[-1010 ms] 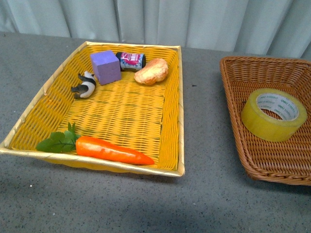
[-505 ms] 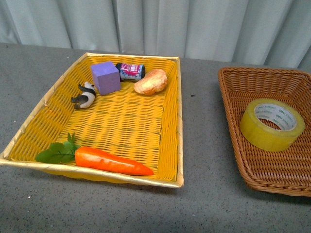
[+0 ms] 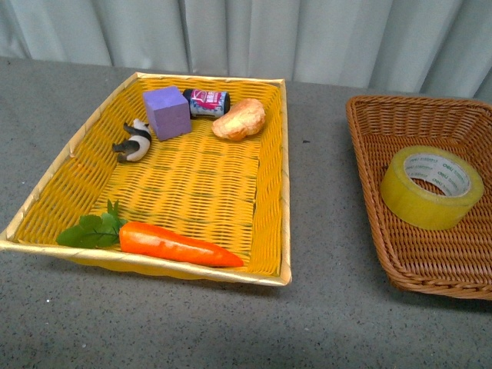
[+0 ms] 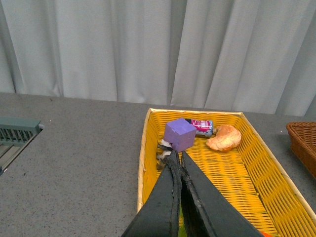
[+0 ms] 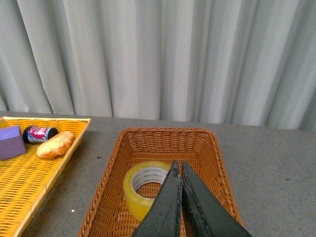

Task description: Move tape to another basket

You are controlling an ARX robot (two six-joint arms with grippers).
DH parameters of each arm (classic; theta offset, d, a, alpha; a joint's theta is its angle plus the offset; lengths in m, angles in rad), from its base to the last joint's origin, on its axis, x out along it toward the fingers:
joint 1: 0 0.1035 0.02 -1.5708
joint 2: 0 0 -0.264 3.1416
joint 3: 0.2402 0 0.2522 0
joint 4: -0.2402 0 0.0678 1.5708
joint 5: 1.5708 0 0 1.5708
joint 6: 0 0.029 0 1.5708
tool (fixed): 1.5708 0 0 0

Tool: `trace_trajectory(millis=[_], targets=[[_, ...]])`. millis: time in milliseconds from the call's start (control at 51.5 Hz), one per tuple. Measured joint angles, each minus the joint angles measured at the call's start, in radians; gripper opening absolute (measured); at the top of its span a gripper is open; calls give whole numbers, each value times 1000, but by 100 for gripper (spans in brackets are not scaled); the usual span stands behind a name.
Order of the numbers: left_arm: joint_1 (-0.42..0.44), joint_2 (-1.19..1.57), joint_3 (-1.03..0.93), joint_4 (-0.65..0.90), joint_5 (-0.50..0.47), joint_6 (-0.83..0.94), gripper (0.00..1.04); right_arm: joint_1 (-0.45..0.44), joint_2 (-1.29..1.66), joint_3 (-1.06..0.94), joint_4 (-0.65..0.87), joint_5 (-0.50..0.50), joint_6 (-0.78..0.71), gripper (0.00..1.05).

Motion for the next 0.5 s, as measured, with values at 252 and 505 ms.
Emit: trace_trajectory(millis=[252, 505], targets=[[0, -83, 0, -82, 0, 0, 4, 0, -74, 0, -72, 0, 0, 1], [0, -233, 0, -267, 3, 0, 4, 0, -266, 1, -269, -1, 0, 1]])
